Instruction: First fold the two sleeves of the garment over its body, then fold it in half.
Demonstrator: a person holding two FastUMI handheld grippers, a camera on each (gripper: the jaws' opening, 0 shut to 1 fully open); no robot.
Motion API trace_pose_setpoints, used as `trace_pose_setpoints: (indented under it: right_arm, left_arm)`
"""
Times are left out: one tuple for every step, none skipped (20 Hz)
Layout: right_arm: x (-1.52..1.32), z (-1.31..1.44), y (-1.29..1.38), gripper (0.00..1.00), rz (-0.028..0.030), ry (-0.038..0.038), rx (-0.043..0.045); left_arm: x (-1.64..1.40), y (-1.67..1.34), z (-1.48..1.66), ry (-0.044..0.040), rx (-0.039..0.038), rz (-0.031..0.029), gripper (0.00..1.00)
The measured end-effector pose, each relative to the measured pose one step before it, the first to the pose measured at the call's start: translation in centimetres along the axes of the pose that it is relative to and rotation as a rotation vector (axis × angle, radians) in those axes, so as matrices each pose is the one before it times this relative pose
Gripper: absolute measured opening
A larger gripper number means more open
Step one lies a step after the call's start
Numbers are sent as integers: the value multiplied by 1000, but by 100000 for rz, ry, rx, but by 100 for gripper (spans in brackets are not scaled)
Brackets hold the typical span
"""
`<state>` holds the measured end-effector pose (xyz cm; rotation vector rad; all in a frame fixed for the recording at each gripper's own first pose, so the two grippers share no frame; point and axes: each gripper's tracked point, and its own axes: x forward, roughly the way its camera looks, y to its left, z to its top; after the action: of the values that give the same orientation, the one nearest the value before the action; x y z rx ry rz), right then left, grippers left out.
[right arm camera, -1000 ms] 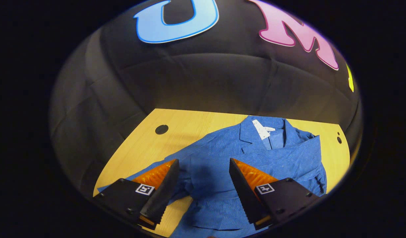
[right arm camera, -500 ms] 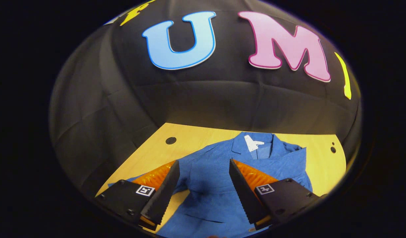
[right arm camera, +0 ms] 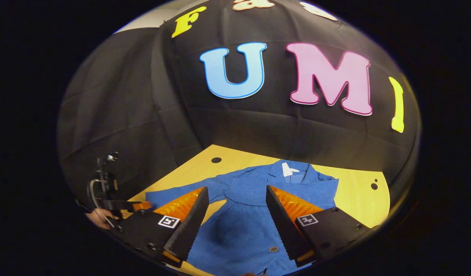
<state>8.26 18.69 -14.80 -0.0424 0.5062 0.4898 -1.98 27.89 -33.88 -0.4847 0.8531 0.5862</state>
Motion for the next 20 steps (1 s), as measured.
trace_pose_setpoints:
  right_arm:
    - [-1121, 144, -460, 90, -723, -790, 767]
    - [-1153, 109, -774, 95, -1307, -462, 128]
    - [-1022, 218, -742, 95, -1202, -693, 203]
    - [-931, 71, -754, 95, -1391, -490, 66]
    - [-834, 202, -918, 95, -1580, -516, 131]
    - [-638, 198, -671, 94, -1230, -762, -56]
    - [-509, 63, -800, 95, -1246, -466, -268]
    - [-518, -46, -798, 94, -1432, -161, -486]
    - [-421, -175, -764, 94, -1506, 123, -239]
    - [-351, -266, -631, 94, -1403, 266, 536]
    - [-320, -313, -483, 94, -1025, 510, 1259]
    - [-323, -386, -334, 95, -841, 710, 1730]
    - [-127, -452, -431, 95, -817, 952, 1393]
    - [-181, -635, -599, 95, -1049, 1483, 1304]
    - [-95, -528, -458, 94, -613, 1292, 1525]
    - [-105, -439, -457, 90, -379, 1365, 1471]
    - [-145, -452, -374, 90, -256, 1332, 1616]
    - [-84, -388, -435, 95, -412, 880, 1420]
    - [-40, -222, -531, 95, -522, 673, 1094]
    - [-58, -213, -411, 95, -604, 387, 640]
  left_arm:
    - [594, -121, -30, 572, 1002, 1410, 83]
    - [470, -183, 102, 558, 358, 897, 83]
    - [153, -52, 2, 1100, -358, 626, 82]
    - [-181, 397, -129, 979, -723, 1431, 83]
    - [179, 224, -163, 854, -720, 1975, 83]
    - [265, 205, -185, 904, -1222, 2108, 83]
    - [578, -173, -310, 1163, -1731, 995, 83]
    - [57, -42, 197, -501, -1385, 1099, 83]
    - [395, -82, -36, -688, -187, -301, 82]
    - [-69, -220, 55, 458, 137, 645, 84]
    - [232, 59, -94, 53, 1760, 629, 83]
    - [165, 111, 24, 449, 2987, 1878, 83]
    - [-328, -27, -26, 1202, 3718, 357, 83]
    - [62, -354, 520, -1583, 2287, -2254, 75]
    - [214, -294, 336, -416, 407, -444, 62]
    - [200, -336, 331, -348, 334, 222, 49]
    - [192, -441, 12, -165, -366, -340, 51]
    - [1891, -156, -101, -685, -1780, -349, 47]
    - [-1101, -579, 536, -500, -2622, -640, 32]
    - [47, -454, 188, -542, -2442, -1020, 17]
